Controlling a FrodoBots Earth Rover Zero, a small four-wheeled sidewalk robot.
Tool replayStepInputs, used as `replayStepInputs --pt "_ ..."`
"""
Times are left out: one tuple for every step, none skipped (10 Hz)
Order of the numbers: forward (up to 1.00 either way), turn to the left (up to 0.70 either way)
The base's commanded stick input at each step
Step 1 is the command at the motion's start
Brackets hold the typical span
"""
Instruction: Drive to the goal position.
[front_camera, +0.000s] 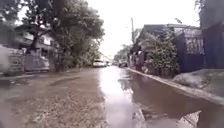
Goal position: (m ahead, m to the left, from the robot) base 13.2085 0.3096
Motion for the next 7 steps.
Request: replayStepInputs --pt "1.0 0.0" --pt "1.0 0.08" --pt "1.0 0.27" --pt "1.0 0.19" --pt "1.0 0.0" --pt "1.0 0.0" --pt "1.0 0.0"
